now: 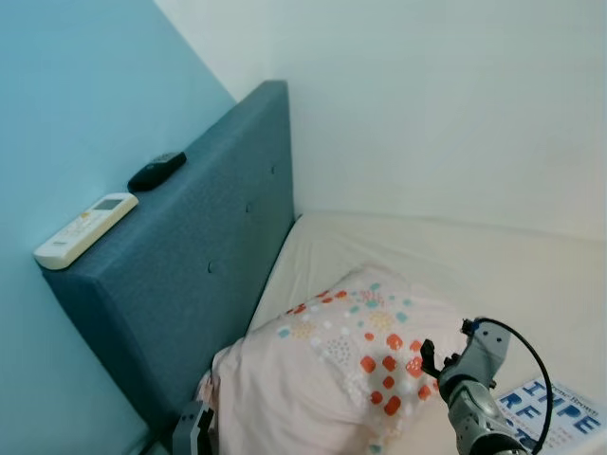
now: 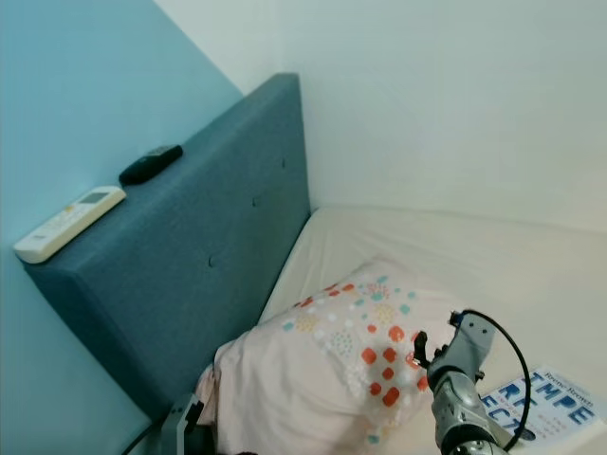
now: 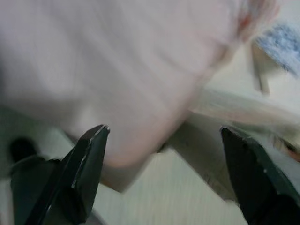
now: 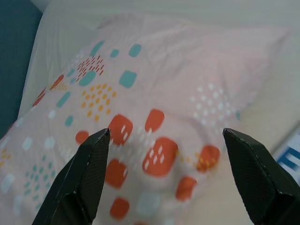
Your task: Clean up the room
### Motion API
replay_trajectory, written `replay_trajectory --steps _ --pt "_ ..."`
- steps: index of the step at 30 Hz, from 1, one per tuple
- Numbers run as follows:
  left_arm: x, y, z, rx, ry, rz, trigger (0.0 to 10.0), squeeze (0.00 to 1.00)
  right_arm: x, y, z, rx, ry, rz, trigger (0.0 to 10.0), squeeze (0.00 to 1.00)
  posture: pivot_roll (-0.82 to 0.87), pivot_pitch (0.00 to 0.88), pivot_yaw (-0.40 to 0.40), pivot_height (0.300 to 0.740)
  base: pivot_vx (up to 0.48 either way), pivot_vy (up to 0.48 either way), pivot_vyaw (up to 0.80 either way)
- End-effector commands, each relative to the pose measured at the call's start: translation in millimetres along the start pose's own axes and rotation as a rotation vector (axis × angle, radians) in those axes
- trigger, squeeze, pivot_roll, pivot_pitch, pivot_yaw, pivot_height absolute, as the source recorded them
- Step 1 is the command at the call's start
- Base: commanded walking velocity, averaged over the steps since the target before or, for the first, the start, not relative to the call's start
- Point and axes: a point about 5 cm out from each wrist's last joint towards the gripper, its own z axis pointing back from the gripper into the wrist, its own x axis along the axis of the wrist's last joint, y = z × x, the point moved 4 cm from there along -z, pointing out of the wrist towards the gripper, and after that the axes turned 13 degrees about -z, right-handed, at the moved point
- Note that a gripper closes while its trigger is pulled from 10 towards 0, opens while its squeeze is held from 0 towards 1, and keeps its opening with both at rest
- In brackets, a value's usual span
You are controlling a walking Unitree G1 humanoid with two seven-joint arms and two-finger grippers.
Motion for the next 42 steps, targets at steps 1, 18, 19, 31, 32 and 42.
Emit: replay_trajectory --steps 1,18,19,31,32,42 --pt "6 4.3 -1.6 0.043 -0.011 -0.009 10.0 0.0 -7 1.9 1.1 0.009 0.026 0.007 10.0 0.0 -0.16 0.0 0.042 0.74 0.0 0.0 0.0" --pt "14 11.8 -4.7 0.144 -0.03 -0.026 10.0 0.0 -25 41.7 3.0 0.188 0.098 0.038 10.0 0.0 -0.15 0.0 0.033 0.74 0.0 -0.196 0.0" --pt "13 16.5 -2.4 0.182 -0.027 -0.033 10.0 0.0 -26 42.0 3.2 0.189 0.106 0.016 10.0 0.0 -0.15 0.0 0.032 0.74 0.0 0.0 0.0" --pt "8 36.1 13.6 0.287 -0.026 -0.064 10.0 0.0 -33 22.4 4.5 0.103 0.142 -0.175 10.0 0.0 -0.12 0.0 0.042 0.74 0.0 0.0 0.0" --pt "9 37.1 14.4 0.29 -0.028 -0.07 10.0 0.0 -35 20.2 5.0 0.094 0.149 -0.183 10.0 0.0 -0.12 0.0 0.042 0.74 0.0 0.0 0.0" --pt "28 43.7 18.0 0.3 -0.1 -0.089 10.0 0.0 -36 12.1 4.4 0.049 0.188 -0.084 10.0 0.0 -0.07 0.0 0.046 0.735 0.0 0.0 0.0"
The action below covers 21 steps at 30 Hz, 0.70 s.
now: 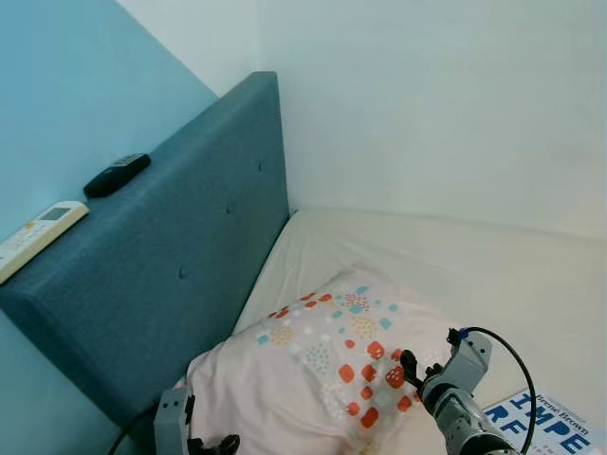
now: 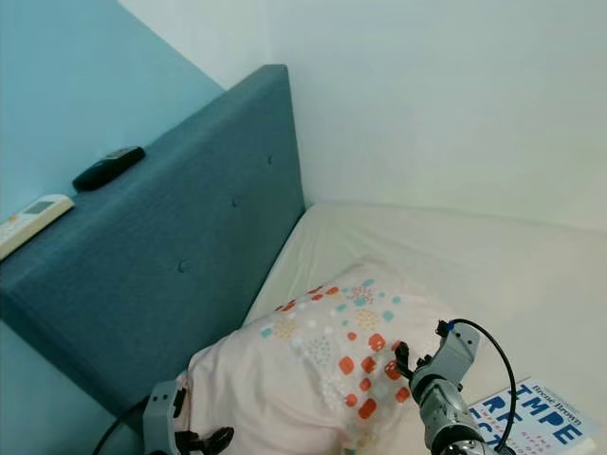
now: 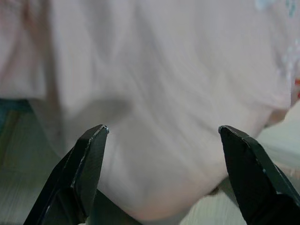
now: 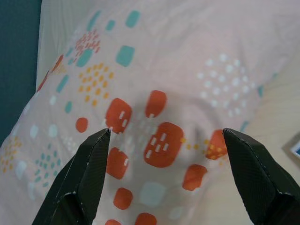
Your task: Clean up the room
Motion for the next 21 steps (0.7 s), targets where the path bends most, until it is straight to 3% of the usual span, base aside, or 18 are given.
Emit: replay_trajectory --steps 1,9,21 --pt "7 7.6 1.5 0.015 -0.022 -0.007 10.0 0.0 0 6.3 -1.5 0.015 0.014 0.023 10.0 0.0 -0.07 0.0 0.046 0.73 0.0 0.0 0.0" --pt "26 1.2 -7.2 0.003 -0.075 -0.022 10.0 0.0 19 11.5 -3.7 0.038 -0.028 0.042 10.0 0.0 -0.1 0.0 0.04 0.695 0.0 0.0 0.0" --pt "31 -0.8 -9.8 0.009 -0.09 -0.019 10.0 0.0 18 5.3 -2.3 0.033 -0.022 0.056 10.0 0.0 -0.1 0.0 0.041 0.65 0.0 0.0 0.0"
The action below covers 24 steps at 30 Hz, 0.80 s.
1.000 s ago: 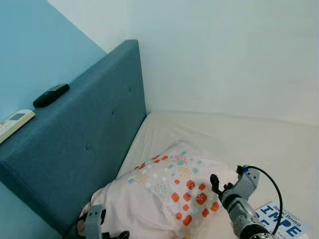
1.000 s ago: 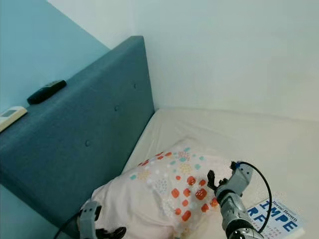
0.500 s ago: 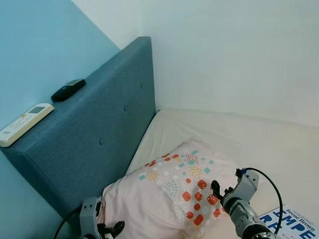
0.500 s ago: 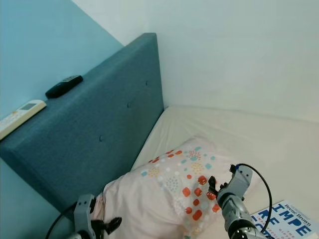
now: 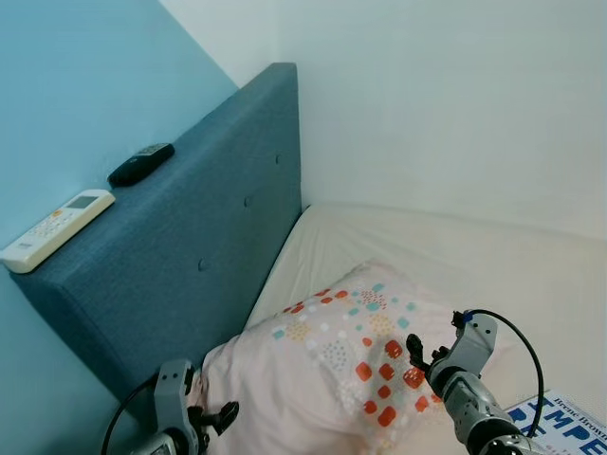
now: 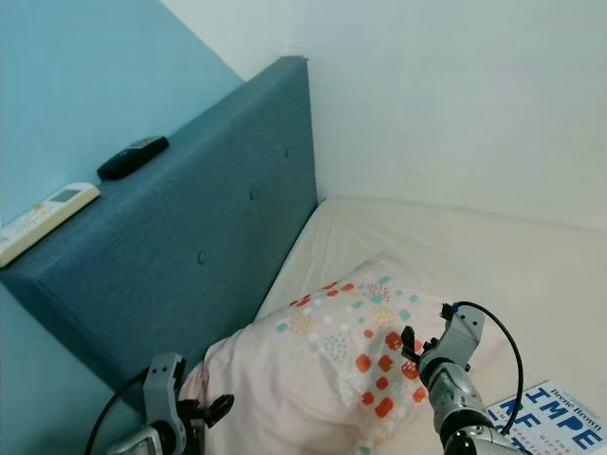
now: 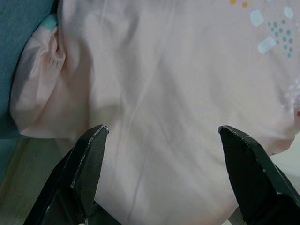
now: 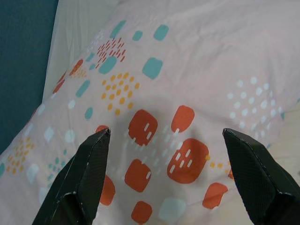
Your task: Clean up the room
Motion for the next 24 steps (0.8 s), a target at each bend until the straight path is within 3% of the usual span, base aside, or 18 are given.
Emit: replay_trajectory --steps 1,24 --pt "-1 -1.8 -0.4 0.003 -0.009 0.011 10.0 0.0 -6 -3.2 1.3 -0.007 0.018 0.005 10.0 0.0 -0.1 0.0 0.043 0.645 0.0 0.0 0.0" --pt "-3 7.1 8.5 -0.023 -0.01 -0.026 10.0 0.0 4 -10.0 3.0 -0.017 -0.051 -0.058 10.0 0.0 -0.06 0.0 0.078 0.621 0.0 0.0 0.0"
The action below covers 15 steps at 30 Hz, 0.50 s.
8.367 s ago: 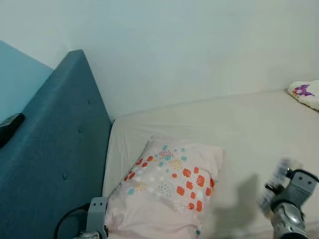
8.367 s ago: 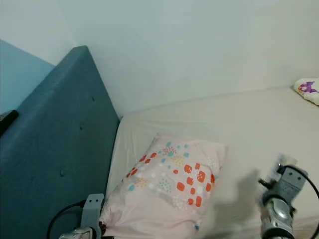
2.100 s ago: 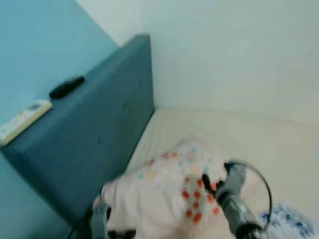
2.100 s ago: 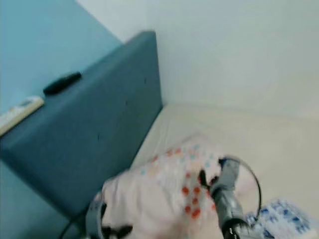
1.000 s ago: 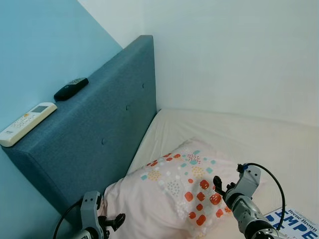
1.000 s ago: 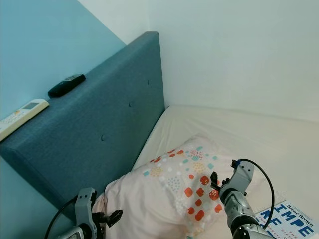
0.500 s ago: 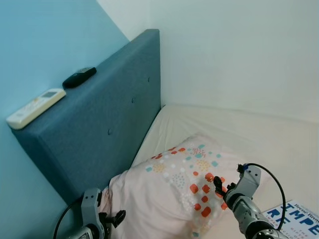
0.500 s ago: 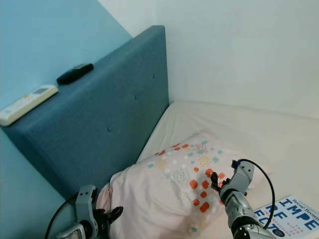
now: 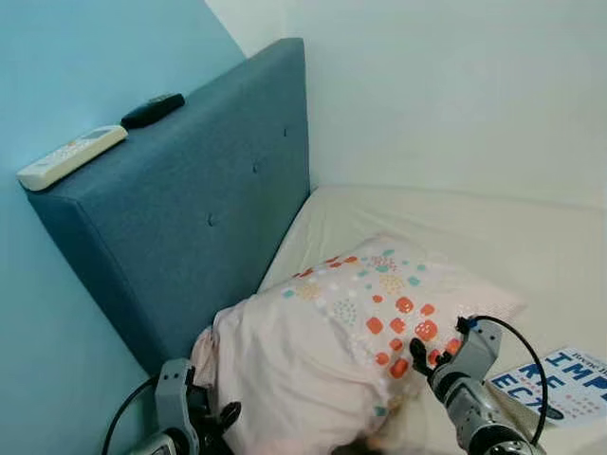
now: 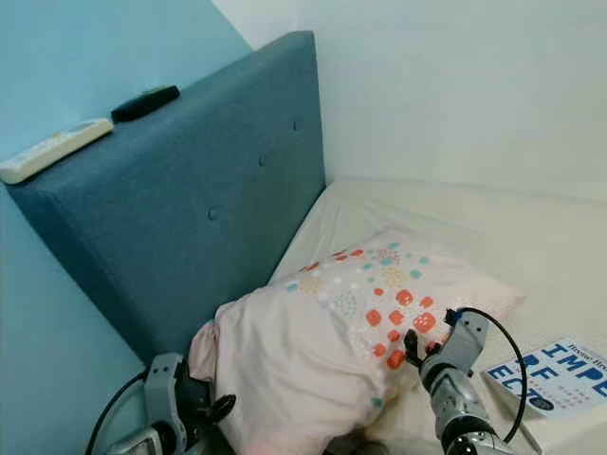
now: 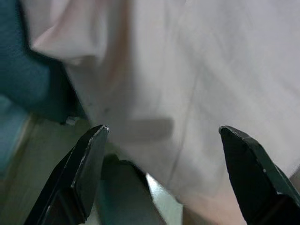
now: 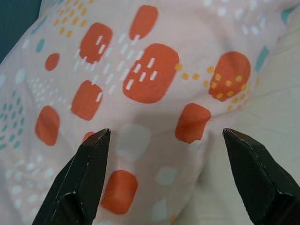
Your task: Clean up the room
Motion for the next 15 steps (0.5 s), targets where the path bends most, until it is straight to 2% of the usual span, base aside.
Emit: replay_trajectory --steps 1,4,6,8,9,10,11,15 --pt "-1 10.3 7.6 0.01 -0.002 -0.016 10.0 0.0 1 0.0 0.4 0.001 -0.017 -0.02 10.0 0.0 -0.04 0.011 0.091 0.616 0.0 0.0 0.0" --pt "0 12.5 9.6 0.005 -0.007 -0.022 10.0 0.0 4 -0.7 0.5 0.002 -0.032 -0.03 10.0 0.0 -0.03 0.031 0.102 0.611 0.0 0.0 0.0" --pt "4 19.5 17.8 -0.015 -0.032 -0.04 10.0 0.0 11 -0.2 1.3 0.028 -0.075 -0.058 10.0 0.0 -0.01 0.083 0.127 0.611 0.0 0.0 0.0" --pt "4 19.5 17.8 -0.015 -0.032 -0.04 10.0 0.0 11 -0.2 1.3 0.028 -0.075 -0.058 10.0 0.0 -0.01 0.083 0.127 0.611 0.0 0.0 0.0" --pt "10 23.5 21.9 -0.027 -0.054 -0.045 10.0 0.0 15 5.7 1.4 0.077 -0.102 -0.081 10.0 0.0 0.02 0.12 0.143 0.611 0.0 0.0 0.0" --pt "10 23.5 21.9 -0.027 -0.054 -0.045 10.0 0.0 15 5.7 1.4 0.077 -0.102 -0.081 10.0 0.0 0.02 0.12 0.143 0.611 0.0 0.0 0.0" --pt "17 25.9 24.0 -0.034 -0.079 -0.038 10.0 0.0 19 11.9 1.7 0.121 -0.126 -0.089 10.0 0.0 0.02 0.129 0.147 0.611 0.0 0.0 0.0" --pt "30 28.2 26.6 -0.039 -0.131 0.007 10.0 0.0 26 15.8 2.7 0.153 -0.171 -0.083 10.0 0.0 0.04 0.158 0.163 0.611 0.0 0.0 0.0"
